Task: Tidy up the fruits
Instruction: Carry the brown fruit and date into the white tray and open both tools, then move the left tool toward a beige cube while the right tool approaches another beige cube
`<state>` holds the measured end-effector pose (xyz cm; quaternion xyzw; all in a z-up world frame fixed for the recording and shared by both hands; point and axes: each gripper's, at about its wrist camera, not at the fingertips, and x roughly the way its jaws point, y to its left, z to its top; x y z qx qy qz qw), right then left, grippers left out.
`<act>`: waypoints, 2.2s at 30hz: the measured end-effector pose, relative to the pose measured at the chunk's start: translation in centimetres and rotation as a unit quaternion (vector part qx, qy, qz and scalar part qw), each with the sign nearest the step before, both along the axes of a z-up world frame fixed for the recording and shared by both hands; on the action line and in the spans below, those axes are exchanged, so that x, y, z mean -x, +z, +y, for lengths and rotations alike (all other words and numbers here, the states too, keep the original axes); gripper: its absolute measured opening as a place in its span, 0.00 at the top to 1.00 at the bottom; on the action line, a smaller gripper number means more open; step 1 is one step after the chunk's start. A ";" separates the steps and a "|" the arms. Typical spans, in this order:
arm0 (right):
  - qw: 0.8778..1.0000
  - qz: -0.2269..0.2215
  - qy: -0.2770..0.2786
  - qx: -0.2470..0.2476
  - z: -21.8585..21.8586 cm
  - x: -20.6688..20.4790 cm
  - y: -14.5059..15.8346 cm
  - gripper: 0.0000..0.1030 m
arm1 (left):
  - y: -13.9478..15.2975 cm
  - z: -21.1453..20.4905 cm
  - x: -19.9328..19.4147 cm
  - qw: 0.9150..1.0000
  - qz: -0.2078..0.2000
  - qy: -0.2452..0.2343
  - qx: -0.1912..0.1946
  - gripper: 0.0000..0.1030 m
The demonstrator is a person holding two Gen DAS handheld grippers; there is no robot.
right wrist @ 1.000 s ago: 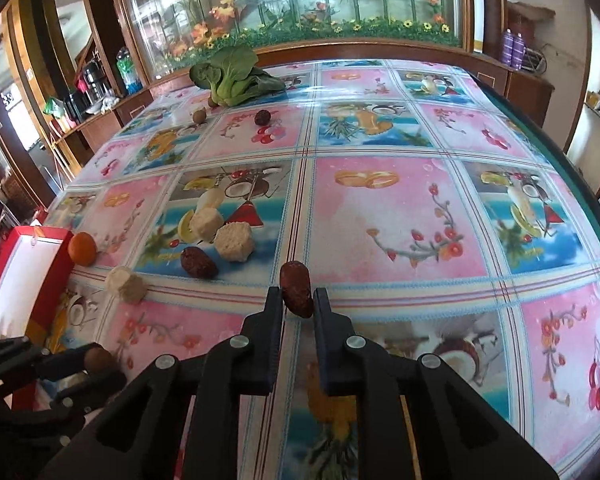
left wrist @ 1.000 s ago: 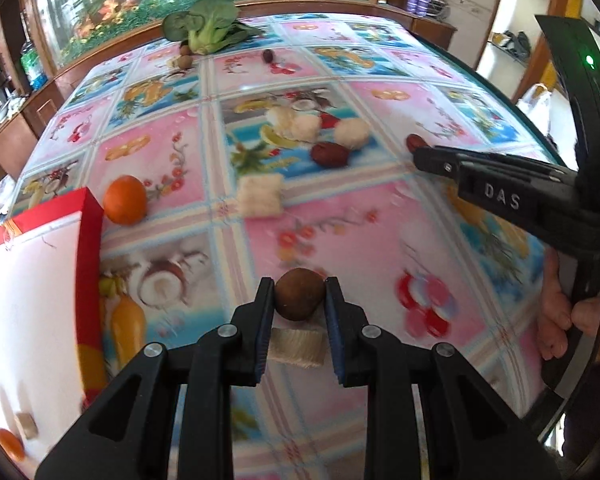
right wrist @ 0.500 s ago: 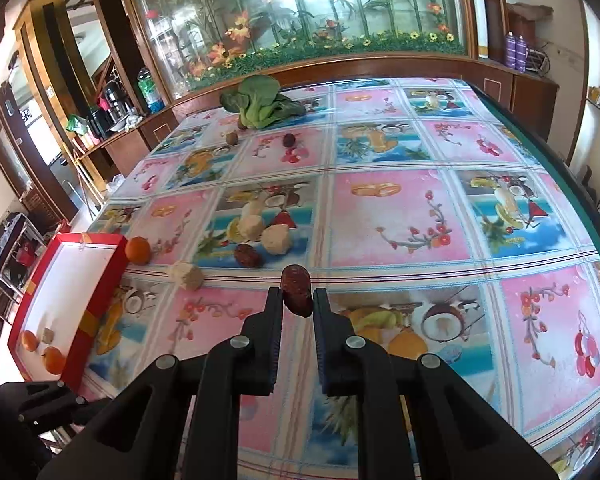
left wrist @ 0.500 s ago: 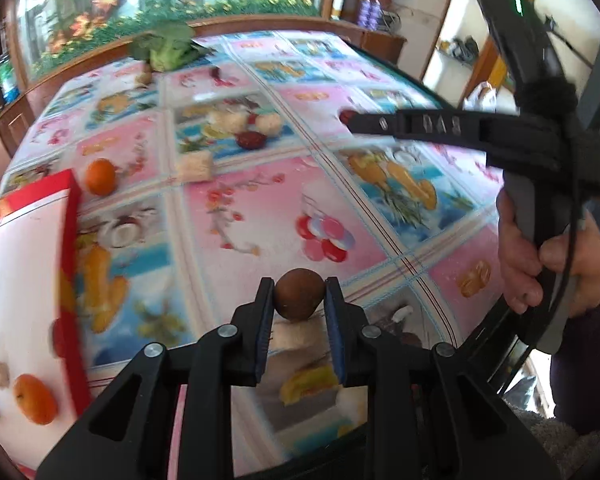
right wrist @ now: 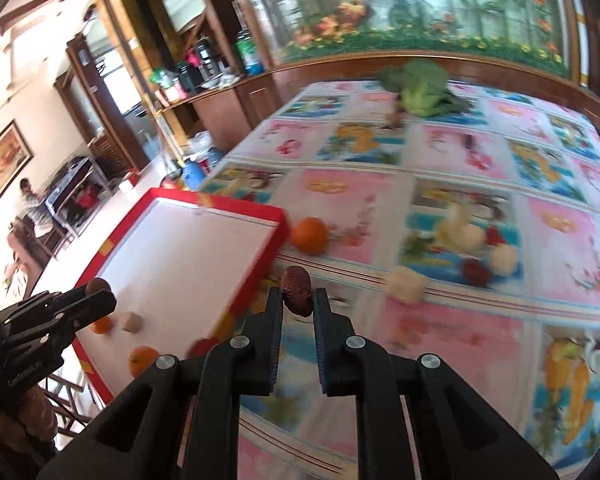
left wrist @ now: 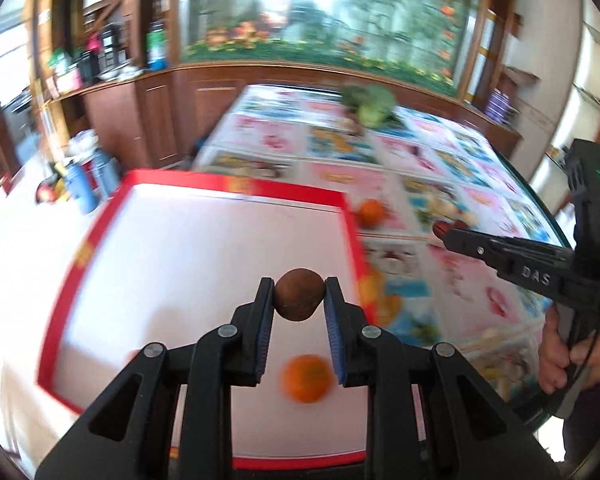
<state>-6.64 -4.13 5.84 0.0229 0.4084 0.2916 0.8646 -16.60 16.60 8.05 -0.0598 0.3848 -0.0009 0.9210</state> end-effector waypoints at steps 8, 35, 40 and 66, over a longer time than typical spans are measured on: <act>1.000 -0.020 0.001 -0.021 -0.3 0.8 1.4 0.87 | -0.2 -2.6 0.7 0.998 -0.008 -0.066 0.021 0.74; 0.986 0.087 0.136 0.030 14.5 0.7 -4.5 0.83 | -4.8 7.8 -1.1 0.985 0.100 0.129 -0.059 0.73; 0.987 0.072 0.143 -0.005 12.2 1.2 -2.8 0.65 | -3.8 7.0 -0.7 0.985 0.087 0.130 -0.068 0.38; 0.985 0.050 -0.123 -0.114 -18.7 0.2 -3.7 0.50 | -2.4 -17.7 1.2 0.973 0.059 -0.212 -0.065 0.35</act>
